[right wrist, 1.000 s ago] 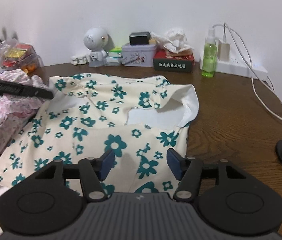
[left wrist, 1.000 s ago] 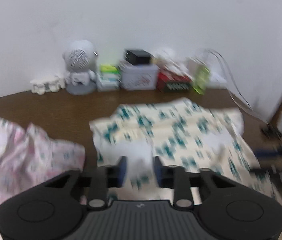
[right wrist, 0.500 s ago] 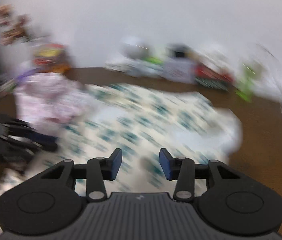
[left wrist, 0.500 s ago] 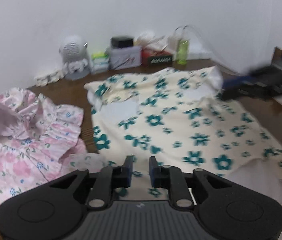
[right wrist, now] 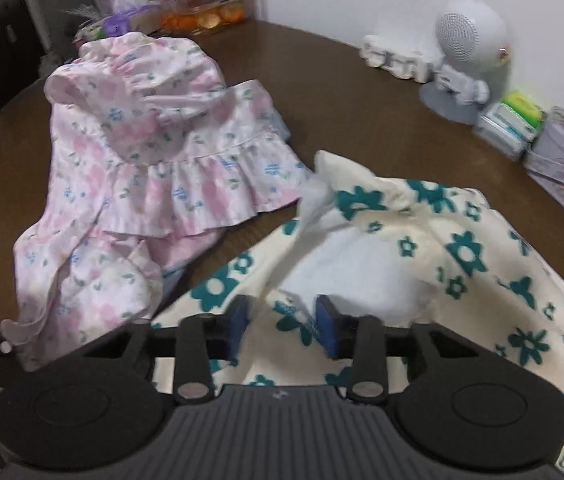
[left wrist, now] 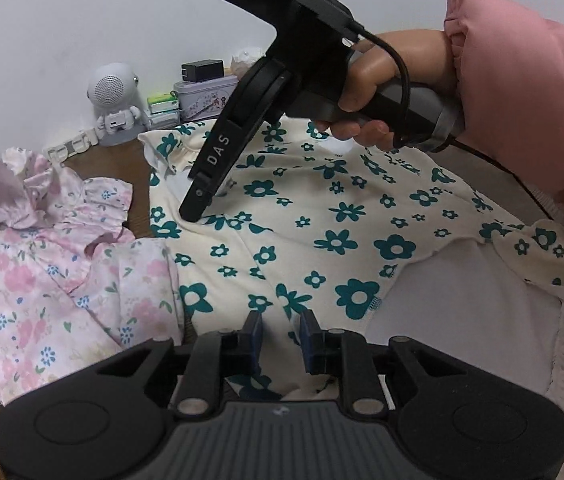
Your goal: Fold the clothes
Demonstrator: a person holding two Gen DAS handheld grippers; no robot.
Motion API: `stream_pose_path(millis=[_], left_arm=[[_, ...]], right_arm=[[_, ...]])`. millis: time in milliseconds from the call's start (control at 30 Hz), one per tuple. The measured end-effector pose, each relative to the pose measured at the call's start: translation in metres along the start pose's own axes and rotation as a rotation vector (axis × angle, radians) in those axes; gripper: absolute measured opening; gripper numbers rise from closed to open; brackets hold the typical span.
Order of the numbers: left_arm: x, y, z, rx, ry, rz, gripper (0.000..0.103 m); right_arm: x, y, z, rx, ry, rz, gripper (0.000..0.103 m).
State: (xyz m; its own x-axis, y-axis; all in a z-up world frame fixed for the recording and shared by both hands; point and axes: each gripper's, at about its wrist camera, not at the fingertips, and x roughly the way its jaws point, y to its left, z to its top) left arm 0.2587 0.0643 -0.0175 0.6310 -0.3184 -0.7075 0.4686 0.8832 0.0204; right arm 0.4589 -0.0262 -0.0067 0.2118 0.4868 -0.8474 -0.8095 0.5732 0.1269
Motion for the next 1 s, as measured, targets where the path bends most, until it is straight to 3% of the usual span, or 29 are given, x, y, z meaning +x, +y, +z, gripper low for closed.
stream_pose_path(millis=[267, 300, 333, 400, 433, 467, 533, 667, 833, 1000], left_arm=[[-0.004, -0.005, 0.0, -0.009, -0.009, 0.007, 0.018], [-0.007, -0.004, 0.0, -0.02, -0.013, -0.003, 0.022], [-0.01, -0.003, 0.001, -0.031, -0.017, -0.013, 0.025], [-0.031, 0.005, 0.001, -0.07, -0.07, -0.033, 0.041], [-0.044, 0.01, 0.0, -0.092, -0.095, -0.033, 0.046], [-0.057, 0.015, -0.002, -0.115, -0.114, -0.026, 0.053], [-0.08, 0.026, -0.009, -0.161, -0.139, -0.009, 0.057], [-0.099, 0.041, -0.033, -0.26, -0.057, 0.008, 0.058], [-0.122, 0.003, -0.056, -0.153, 0.016, -0.013, 0.058], [-0.136, -0.043, -0.078, -0.036, 0.09, 0.035, 0.055]], right_arm=[[0.002, -0.001, -0.001, 0.033, -0.061, -0.089, 0.004], [0.001, 0.0, -0.001, 0.036, -0.068, -0.092, 0.006], [0.0, 0.0, -0.001, 0.045, -0.077, -0.092, 0.008], [-0.018, -0.002, -0.002, 0.093, -0.124, -0.083, 0.033], [-0.028, -0.003, -0.002, 0.119, -0.151, -0.078, 0.04], [-0.042, -0.002, -0.005, 0.138, -0.181, -0.07, 0.043], [-0.073, 0.005, -0.014, 0.155, -0.217, -0.043, 0.043], [-0.114, 0.038, -0.039, 0.117, -0.223, -0.069, 0.053], [-0.143, 0.078, -0.088, 0.09, -0.204, -0.103, 0.057], [-0.162, 0.097, -0.146, 0.131, -0.189, -0.105, 0.057]])
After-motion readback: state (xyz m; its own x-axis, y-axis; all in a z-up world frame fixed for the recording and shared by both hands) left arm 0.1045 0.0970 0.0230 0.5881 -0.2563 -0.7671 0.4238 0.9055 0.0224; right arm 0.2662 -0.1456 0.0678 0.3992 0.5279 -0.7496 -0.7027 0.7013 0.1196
